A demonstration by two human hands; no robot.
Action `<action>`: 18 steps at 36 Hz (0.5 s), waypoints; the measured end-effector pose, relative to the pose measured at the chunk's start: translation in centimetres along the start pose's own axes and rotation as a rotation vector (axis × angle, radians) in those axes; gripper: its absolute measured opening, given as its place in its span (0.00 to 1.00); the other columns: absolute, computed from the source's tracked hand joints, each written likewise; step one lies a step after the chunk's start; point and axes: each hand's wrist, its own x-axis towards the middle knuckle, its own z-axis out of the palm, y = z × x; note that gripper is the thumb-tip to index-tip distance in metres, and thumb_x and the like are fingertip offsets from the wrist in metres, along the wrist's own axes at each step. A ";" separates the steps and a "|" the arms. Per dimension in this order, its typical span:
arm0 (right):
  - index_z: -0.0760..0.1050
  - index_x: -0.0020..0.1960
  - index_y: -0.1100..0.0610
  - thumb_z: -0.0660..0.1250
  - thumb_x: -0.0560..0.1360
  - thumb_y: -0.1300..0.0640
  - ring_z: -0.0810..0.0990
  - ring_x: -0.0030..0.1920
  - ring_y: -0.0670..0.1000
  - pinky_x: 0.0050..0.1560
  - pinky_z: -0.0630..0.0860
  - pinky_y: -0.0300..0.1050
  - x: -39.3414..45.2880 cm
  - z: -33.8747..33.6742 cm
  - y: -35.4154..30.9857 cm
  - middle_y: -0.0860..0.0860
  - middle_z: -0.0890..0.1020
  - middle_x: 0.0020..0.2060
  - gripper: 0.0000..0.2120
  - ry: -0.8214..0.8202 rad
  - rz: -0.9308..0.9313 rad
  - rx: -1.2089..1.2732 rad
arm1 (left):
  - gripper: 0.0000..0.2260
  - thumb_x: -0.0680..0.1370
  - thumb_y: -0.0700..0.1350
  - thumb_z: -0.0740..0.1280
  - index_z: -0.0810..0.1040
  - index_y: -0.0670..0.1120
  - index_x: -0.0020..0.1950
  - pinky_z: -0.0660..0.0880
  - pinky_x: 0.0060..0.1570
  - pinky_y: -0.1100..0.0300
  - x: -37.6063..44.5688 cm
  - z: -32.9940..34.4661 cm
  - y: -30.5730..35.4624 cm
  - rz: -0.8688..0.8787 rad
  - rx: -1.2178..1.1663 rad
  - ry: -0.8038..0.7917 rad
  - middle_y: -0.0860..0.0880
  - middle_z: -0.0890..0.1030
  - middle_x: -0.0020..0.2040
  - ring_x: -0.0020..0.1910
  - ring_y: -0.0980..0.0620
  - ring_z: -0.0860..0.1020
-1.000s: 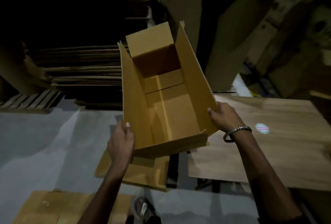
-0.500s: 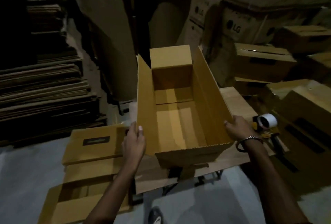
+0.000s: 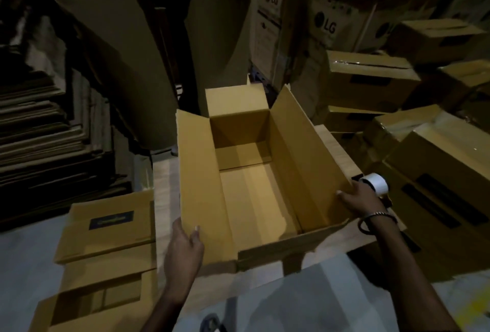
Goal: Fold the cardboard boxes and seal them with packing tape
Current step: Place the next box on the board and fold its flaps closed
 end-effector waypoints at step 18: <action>0.69 0.77 0.56 0.79 0.72 0.55 0.70 0.73 0.60 0.70 0.72 0.59 7.9 -1.2 4.7 0.56 0.69 0.75 0.37 -0.005 -0.460 -0.365 | 0.49 0.63 0.88 0.53 0.62 0.66 0.80 0.40 0.78 0.33 -5.3 4.9 1.5 0.169 0.380 -0.141 0.56 0.50 0.84 0.84 0.51 0.46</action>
